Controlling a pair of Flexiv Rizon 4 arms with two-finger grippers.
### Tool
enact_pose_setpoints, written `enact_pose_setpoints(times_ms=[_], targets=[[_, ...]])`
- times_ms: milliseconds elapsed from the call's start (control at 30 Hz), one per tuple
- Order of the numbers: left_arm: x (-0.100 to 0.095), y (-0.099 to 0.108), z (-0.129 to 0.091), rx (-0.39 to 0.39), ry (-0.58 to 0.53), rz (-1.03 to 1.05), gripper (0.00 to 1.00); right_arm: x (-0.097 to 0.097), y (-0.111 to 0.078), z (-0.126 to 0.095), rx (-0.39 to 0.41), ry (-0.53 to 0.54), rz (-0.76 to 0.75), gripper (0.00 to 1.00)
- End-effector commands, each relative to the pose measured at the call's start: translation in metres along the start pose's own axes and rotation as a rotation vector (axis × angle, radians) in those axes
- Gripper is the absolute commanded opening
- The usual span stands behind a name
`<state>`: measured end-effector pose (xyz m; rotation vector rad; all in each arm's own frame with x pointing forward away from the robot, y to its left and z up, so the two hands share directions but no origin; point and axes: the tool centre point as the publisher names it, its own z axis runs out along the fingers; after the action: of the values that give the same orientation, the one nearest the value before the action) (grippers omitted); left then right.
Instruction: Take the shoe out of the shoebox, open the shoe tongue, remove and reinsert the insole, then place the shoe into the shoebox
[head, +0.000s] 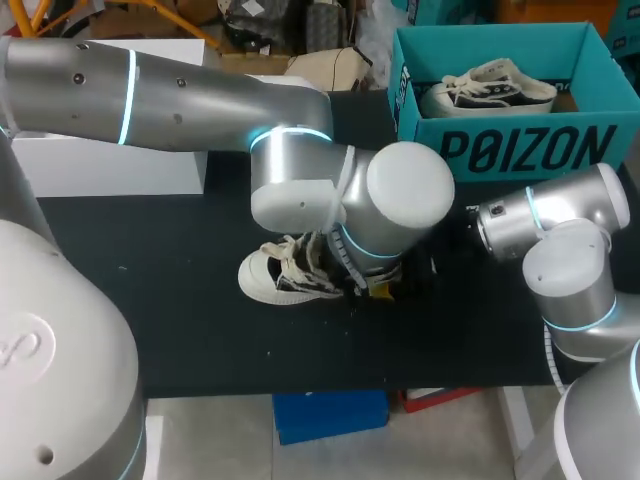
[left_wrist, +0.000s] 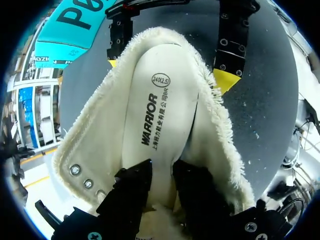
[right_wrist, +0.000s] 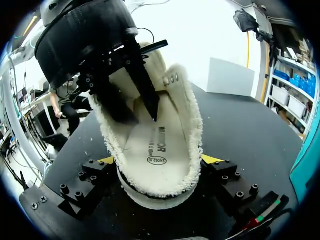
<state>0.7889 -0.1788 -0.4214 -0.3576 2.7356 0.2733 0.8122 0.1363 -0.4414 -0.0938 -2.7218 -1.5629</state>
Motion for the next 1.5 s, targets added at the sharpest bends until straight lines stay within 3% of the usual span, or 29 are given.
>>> enact_pose_setpoints(times_ms=[33, 467, 600, 667, 1100, 1500], targets=[[0.000, 0.015, 0.020, 0.045, -0.075, -0.010, 0.33, -0.001, -0.004, 0.001, 0.002, -0.002, 0.002, 0.00], [-0.015, 0.016, 0.017, 0.131, -0.125, -0.012, 0.26, -0.001, -0.004, 0.001, 0.002, -0.002, 0.002, 0.00], [-0.014, 0.011, 0.020, 0.134, -0.112, 0.003, 0.16, -0.001, -0.004, 0.001, 0.002, -0.002, 0.002, 0.00], [-0.013, 0.009, 0.022, 0.137, -0.102, 0.010, 0.00, -0.001, -0.004, 0.001, 0.002, -0.002, 0.002, 0.00], [-0.010, 0.002, 0.011, 0.187, 0.136, 0.140, 0.00, -0.001, -0.004, 0.001, 0.002, -0.002, 0.002, 0.00], [-0.020, 0.002, -0.015, 0.322, 0.268, 0.266, 0.00, -0.001, -0.004, 0.001, 0.002, -0.002, 0.002, 0.00]])
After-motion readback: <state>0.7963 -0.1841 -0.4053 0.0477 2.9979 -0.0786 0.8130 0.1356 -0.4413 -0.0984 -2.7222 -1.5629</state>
